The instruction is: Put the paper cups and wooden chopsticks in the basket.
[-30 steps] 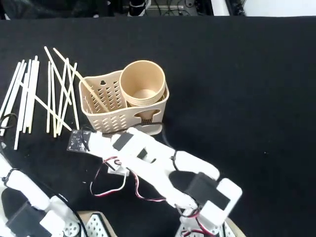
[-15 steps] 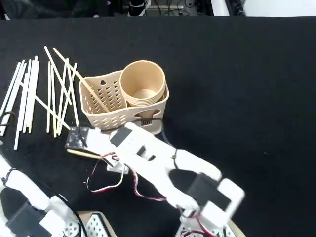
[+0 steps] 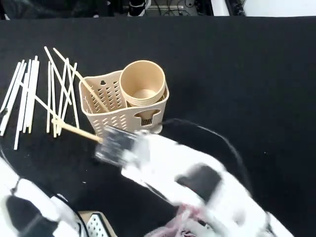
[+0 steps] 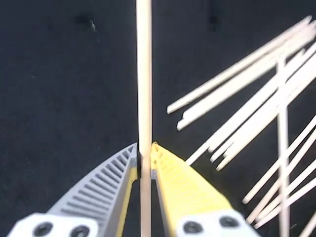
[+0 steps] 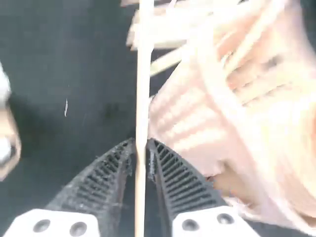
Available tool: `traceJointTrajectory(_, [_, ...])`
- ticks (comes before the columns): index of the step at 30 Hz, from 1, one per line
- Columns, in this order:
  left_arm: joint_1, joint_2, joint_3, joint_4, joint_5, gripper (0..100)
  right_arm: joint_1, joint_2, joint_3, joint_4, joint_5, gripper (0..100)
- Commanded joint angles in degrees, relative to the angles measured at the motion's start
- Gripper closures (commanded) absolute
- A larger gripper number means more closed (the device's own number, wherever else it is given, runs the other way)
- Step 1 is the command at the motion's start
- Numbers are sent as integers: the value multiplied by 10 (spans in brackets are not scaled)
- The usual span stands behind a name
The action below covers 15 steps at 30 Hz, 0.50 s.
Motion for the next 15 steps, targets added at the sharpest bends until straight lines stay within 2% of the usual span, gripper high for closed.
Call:
traceJointTrajectory(1, [4,-137,-21,-4,69,972,25,-207,0,-55,-9,988])
traceJointTrajectory(4, [55,-244,-4,-7,117,972,95,-281,28,-130,-11,987])
traceJointTrajectory(8, [199,-389,23,-33,151,972,219,-278,109,-272,-65,986])
traceJointTrajectory(12, [358,-490,94,-169,159,972,261,-277,181,-416,-142,986])
traceJointTrajectory(15, [455,-518,181,-302,140,972,270,-276,186,-436,-275,986])
